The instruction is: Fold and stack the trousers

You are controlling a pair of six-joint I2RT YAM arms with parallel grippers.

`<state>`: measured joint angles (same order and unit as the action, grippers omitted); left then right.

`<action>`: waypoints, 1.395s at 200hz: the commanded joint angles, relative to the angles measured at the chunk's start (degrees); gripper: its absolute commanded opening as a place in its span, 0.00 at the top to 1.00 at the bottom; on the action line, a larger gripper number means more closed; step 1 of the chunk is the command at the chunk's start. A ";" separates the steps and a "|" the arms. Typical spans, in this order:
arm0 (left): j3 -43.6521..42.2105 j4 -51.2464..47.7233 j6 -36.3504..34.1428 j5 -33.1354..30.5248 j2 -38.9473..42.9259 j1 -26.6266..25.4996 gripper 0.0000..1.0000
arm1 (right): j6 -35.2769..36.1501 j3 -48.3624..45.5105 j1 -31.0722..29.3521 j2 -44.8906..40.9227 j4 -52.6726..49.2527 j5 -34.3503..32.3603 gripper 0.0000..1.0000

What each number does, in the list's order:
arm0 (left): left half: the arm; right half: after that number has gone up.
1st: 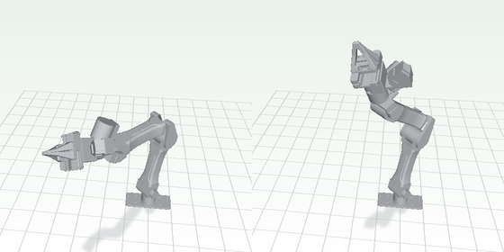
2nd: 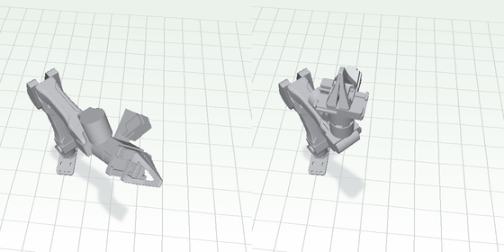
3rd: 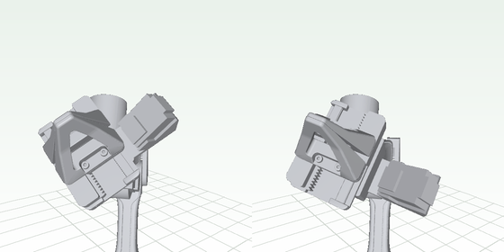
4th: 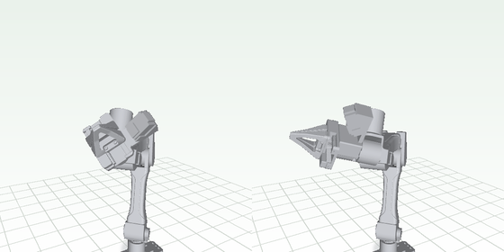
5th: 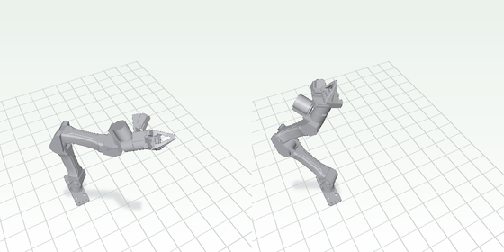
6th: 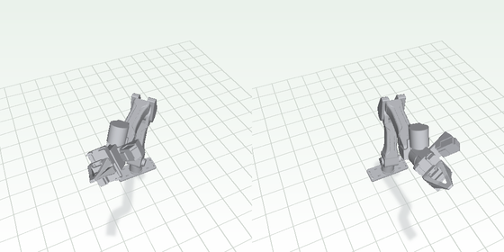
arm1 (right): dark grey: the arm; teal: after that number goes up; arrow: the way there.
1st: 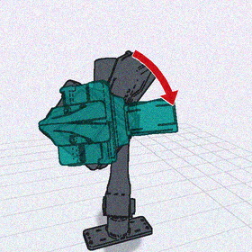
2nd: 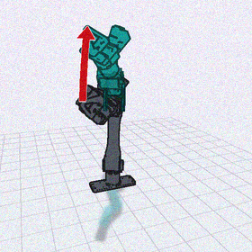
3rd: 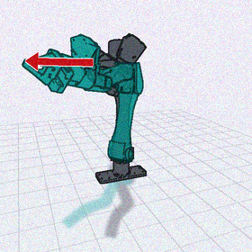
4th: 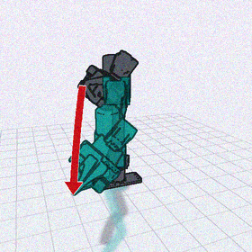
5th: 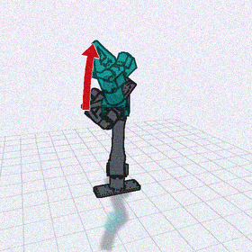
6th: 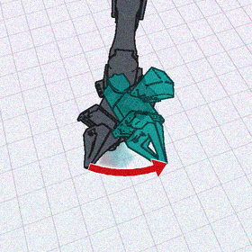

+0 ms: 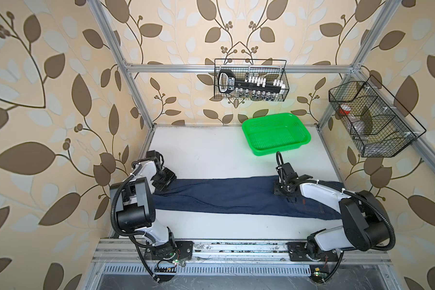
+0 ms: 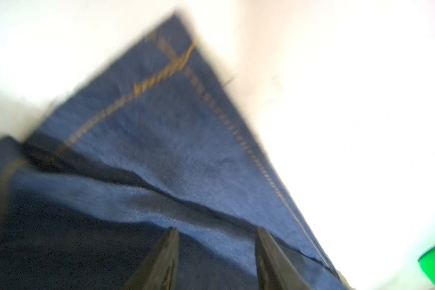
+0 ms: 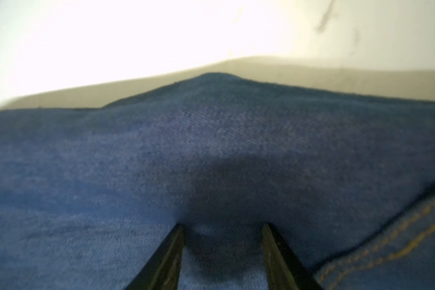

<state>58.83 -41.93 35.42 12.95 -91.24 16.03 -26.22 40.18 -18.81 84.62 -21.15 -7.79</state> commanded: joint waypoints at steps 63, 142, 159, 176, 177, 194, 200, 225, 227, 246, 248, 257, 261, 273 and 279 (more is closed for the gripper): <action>7.93 -12.76 -8.62 -7.66 1.14 0.74 0.34 | 7.88 0.34 1.53 -8.46 -3.45 4.17 0.46; -4.24 -15.59 -2.03 -9.41 6.80 0.97 0.34 | 7.66 -4.61 -0.97 -15.67 -3.92 6.90 0.45; -6.09 -17.61 1.01 -12.99 8.40 1.02 0.35 | 7.89 -5.48 -0.97 -16.24 -3.97 7.29 0.45; -8.18 -18.71 3.12 -16.32 12.52 1.32 0.34 | 8.10 -6.28 -0.88 -16.29 -4.08 7.67 0.45; -8.37 -18.71 3.19 -16.44 12.68 1.39 0.33 | 8.06 -6.36 -0.88 -16.35 -4.08 7.73 0.45; -10.62 -17.56 3.37 -16.13 13.03 2.85 0.30 | 7.77 -6.74 -0.71 -16.42 -3.40 8.21 0.46; -10.83 -17.17 3.13 -15.85 12.49 3.39 0.30 | 7.68 -6.80 -0.62 -16.39 -3.14 8.52 0.46; -6.33 -16.63 1.55 -15.92 10.73 4.93 0.29 | 7.69 -5.77 -0.04 -16.65 -3.19 9.91 0.46; -5.58 -16.57 1.40 -16.15 10.69 4.96 0.29 | 7.70 -5.63 0.06 -16.74 -3.33 10.08 0.46; 0.98 -16.96 -0.09 -17.84 9.28 6.22 0.28 | 7.58 -4.56 0.87 -18.07 -3.55 11.01 0.46; 1.54 -17.13 -0.09 -17.60 9.25 6.45 0.28 | 7.54 -4.51 0.94 -18.21 -3.55 11.08 0.46; 3.54 -17.71 -0.07 -16.38 5.87 7.72 0.28 | 7.41 -4.25 1.31 -19.01 -3.64 11.32 0.46; 4.23 -17.74 0.14 -15.88 5.09 8.18 0.28 | 7.33 -4.14 1.45 -19.35 -3.72 11.46 0.46; 4.56 -16.55 0.85 -14.23 3.48 9.41 0.28 | 7.04 -4.14 1.60 -20.38 -3.73 11.53 0.46; 4.48 -15.56 1.57 -13.28 2.82 9.93 0.28 | 6.76 -4.22 1.71 -20.92 -3.66 11.57 0.46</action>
<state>62.04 -57.21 36.12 -1.91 -85.43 23.70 -19.44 34.46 -17.50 65.76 -24.23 2.26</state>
